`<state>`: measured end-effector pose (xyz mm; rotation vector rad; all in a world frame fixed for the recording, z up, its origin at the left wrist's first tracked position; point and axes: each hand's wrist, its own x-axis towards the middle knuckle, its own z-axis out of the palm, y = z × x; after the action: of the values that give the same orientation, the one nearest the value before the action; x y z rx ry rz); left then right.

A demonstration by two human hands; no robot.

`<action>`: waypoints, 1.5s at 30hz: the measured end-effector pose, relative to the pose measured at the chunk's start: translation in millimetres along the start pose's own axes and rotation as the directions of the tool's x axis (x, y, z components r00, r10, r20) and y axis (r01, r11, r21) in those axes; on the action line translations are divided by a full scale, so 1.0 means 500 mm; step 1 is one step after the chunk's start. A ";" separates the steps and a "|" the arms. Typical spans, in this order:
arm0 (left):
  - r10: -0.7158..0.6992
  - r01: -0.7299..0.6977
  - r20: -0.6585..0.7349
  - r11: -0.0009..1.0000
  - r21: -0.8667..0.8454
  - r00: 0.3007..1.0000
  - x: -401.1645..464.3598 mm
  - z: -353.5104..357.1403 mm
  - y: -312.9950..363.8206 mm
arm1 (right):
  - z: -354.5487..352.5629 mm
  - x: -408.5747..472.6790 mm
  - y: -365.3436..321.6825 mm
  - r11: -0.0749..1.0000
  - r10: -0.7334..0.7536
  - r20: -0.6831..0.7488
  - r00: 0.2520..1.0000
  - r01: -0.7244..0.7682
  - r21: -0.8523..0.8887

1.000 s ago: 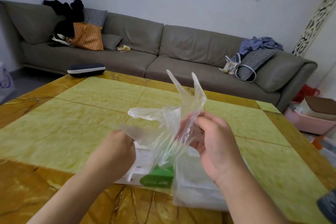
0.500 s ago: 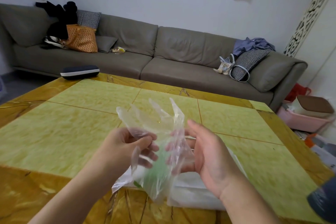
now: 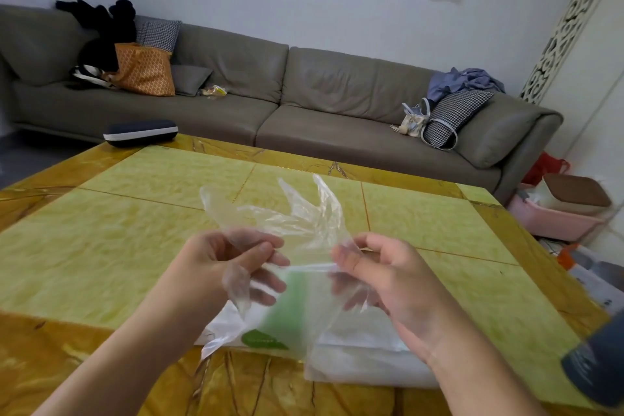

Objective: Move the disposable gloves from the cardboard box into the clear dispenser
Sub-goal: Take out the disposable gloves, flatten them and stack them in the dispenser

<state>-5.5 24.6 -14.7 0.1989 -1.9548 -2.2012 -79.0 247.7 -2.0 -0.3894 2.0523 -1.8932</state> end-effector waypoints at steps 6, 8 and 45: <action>-0.005 -0.001 -0.017 0.952 -0.305 1.000 -0.002 0.004 0.000 | -0.023 0.003 0.005 0.987 -0.018 -0.142 0.990 0.040 0.154; -0.008 -0.003 -0.029 0.932 -0.363 1.000 -0.008 0.018 0.000 | -0.026 -0.004 0.007 0.981 0.017 -0.033 0.999 -0.011 0.194; -0.507 -0.303 0.366 0.206 0.931 0.780 0.117 0.273 -0.123 | -0.157 0.015 0.043 0.163 -0.092 -0.249 0.964 -0.232 -0.959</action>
<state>-96.7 150.0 -57.9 -0.3191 -3.5776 -0.5239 -117.7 317.7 -18.2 -0.2862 3.1785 -0.1424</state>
